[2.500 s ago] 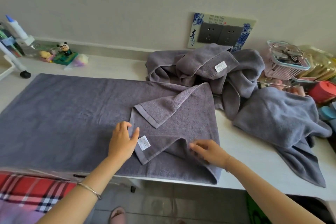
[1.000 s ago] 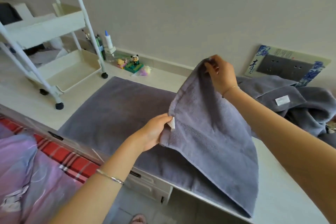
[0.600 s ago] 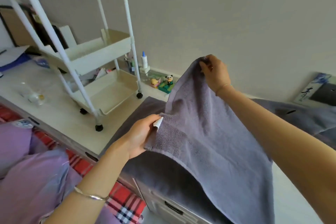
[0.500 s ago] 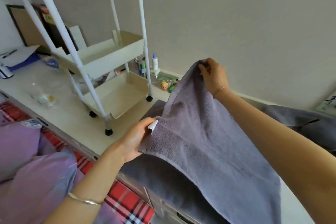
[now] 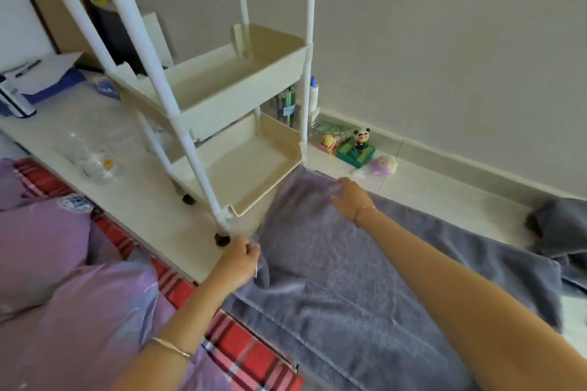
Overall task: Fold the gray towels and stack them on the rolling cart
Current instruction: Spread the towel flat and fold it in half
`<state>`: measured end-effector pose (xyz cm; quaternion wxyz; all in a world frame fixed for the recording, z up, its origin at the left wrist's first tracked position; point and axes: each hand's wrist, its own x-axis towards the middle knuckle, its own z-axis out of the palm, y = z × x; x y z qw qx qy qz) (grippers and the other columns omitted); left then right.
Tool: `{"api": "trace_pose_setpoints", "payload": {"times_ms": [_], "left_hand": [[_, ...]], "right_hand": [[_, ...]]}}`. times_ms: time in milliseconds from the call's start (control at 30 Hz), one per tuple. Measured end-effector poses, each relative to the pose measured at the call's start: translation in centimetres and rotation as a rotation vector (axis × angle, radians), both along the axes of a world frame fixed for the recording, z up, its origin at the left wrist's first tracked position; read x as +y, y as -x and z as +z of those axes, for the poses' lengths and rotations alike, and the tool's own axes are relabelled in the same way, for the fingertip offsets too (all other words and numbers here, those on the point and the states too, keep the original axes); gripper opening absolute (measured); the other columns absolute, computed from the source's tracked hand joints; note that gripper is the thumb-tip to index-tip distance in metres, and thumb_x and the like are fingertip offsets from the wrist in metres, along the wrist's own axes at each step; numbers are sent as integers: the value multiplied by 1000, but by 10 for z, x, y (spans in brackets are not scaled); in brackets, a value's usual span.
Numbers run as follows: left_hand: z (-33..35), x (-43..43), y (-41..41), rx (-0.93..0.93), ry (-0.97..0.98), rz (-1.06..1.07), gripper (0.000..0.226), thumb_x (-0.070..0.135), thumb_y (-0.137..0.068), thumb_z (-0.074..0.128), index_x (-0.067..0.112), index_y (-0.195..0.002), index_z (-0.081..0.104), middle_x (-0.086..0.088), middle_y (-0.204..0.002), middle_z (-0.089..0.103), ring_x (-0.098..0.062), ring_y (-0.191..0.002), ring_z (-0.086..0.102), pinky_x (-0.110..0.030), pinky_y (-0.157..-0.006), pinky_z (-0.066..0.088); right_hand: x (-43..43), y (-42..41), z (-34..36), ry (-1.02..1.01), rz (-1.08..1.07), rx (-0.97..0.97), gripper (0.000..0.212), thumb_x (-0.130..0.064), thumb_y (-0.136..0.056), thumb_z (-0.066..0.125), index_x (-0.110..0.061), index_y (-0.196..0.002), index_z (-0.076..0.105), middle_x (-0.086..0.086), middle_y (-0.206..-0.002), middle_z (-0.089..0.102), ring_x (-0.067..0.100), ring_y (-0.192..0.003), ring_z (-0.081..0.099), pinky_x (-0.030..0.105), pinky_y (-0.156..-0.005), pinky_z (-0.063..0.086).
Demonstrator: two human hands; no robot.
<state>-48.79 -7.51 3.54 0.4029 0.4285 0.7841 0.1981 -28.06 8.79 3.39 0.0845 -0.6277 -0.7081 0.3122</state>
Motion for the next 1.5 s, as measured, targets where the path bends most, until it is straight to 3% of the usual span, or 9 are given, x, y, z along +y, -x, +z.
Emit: {"api": "trace_pose_setpoints", "payload": {"times_ms": [67, 133, 300, 600, 733, 833, 1033, 1200, 1500], "left_hand": [[-11, 2, -13, 274, -61, -134, 40, 32, -99, 41, 6, -128, 39, -15, -128, 52, -30, -121, 48, -36, -96, 39], [-17, 2, -34, 504, -124, -326, 57, 40, -100, 34, 14, -149, 18, -11, -157, 16, -28, -144, 16, -40, -115, 17], [-45, -2, -94, 532, -118, -728, 55, 47, -100, 23, 35, -151, 6, 5, -160, -6, -20, -146, -11, -45, -116, -10], [-66, -27, -148, 578, 13, -846, 77, 75, -80, 2, 35, -135, -35, 0, -146, -41, -28, -138, -33, -59, -109, -18], [-60, -32, -173, 587, 42, -877, 81, 70, -89, 18, 31, -142, -29, -4, -150, -37, -32, -138, -32, -61, -108, -18], [-53, -31, -187, 630, 58, -865, 78, 67, -92, 15, 27, -145, -25, -9, -153, -31, -34, -141, -26, -59, -110, -14], [-48, -49, -241, 556, -80, -1052, 64, 57, -97, 12, 32, -149, -15, 0, -157, -20, -26, -145, -17, -52, -116, -9], [-52, -61, -254, 581, -123, -1091, 58, 52, -99, 15, 34, -150, -7, -2, -158, -17, -27, -145, -15, -49, -117, -8], [-55, -59, -238, 521, -212, -1128, 52, 47, -101, 19, 34, -150, 11, 3, -160, 0, -22, -147, -2, -43, -119, 4]], "right_hand": [[-23, -14, -20, -12, -14, -49, 52, -27, -96, 47, -11, -142, 30, 13, -145, 37, 33, -128, 41, 43, -102, 38], [-52, -34, -41, -79, -79, -97, 53, -32, -98, 43, -15, -146, 26, 7, -152, 28, 28, -137, 29, 43, -111, 27], [-115, -103, -81, -191, -201, -294, 56, -48, -99, 18, -26, -150, 17, -4, -159, 11, 16, -147, 4, 37, -119, -4], [-197, -231, -82, -214, -301, -360, 67, -63, -85, 0, -40, -147, 10, -15, -154, 2, 5, -143, -6, 30, -117, -11], [-209, -270, -79, -171, -275, -315, 53, -56, -97, 16, -40, -147, 7, -15, -155, -1, 4, -143, -8, 29, -118, -8], [-216, -278, -64, -193, -416, -13, 43, -33, -98, 42, -25, -141, 40, -8, -152, 29, 12, -142, 23, 32, -118, 16], [-276, -290, -27, -363, -740, 354, 17, -10, -90, 59, -26, -93, 62, 5, -101, 62, 10, -85, 61, 7, -74, 45], [-313, -273, -35, -99, -523, 307, 6, -27, -86, 66, -26, -91, 65, -12, -95, 64, 0, -87, 60, 12, -80, 48], [-338, -255, -48, -120, -256, 152, 44, -65, -67, 67, -31, -93, 57, -19, -106, 50, -1, -101, 45, 12, -90, 35]]}}
